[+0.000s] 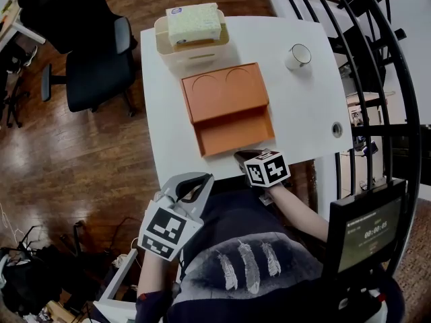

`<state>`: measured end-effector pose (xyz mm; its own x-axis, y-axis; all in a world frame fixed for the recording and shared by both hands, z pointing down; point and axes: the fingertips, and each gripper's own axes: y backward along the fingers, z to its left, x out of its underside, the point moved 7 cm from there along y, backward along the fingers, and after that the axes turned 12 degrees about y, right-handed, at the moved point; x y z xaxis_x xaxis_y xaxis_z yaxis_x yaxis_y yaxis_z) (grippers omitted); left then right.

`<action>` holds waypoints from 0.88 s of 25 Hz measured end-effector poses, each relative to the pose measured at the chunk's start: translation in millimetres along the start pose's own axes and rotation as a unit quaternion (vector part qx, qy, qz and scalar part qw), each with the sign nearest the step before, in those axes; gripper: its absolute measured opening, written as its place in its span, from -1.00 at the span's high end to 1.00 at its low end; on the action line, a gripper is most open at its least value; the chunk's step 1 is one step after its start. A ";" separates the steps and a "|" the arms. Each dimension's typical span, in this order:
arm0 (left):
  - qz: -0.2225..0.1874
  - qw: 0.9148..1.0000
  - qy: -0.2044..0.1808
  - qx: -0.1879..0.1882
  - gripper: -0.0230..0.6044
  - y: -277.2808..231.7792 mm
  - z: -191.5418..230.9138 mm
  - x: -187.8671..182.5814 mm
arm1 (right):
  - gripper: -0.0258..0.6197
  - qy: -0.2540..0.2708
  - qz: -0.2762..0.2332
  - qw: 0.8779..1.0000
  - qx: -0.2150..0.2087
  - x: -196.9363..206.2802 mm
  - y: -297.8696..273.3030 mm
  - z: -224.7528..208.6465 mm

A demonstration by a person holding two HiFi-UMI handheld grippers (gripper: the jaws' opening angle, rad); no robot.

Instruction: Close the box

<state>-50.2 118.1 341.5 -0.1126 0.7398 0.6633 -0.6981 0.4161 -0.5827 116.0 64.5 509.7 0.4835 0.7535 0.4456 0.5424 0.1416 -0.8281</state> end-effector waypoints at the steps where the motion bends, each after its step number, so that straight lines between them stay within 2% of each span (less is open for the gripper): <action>1: 0.000 1.000 0.000 0.001 0.92 0.0 -0.5 -0.5 | 0.92 -0.001 -0.001 1.000 0.000 -0.5 0.5 -0.1; 22: 0.014 1.000 0.005 -0.003 0.92 -0.9 -1.5 -1.7 | 0.92 -0.015 -0.006 1.000 -0.010 -3.2 0.8 -0.5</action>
<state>-48.3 117.3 340.1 -0.1245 0.7561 0.6425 -0.6913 0.3983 -0.6028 115.2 61.9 507.8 0.4550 0.7712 0.4452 0.5629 0.1382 -0.8149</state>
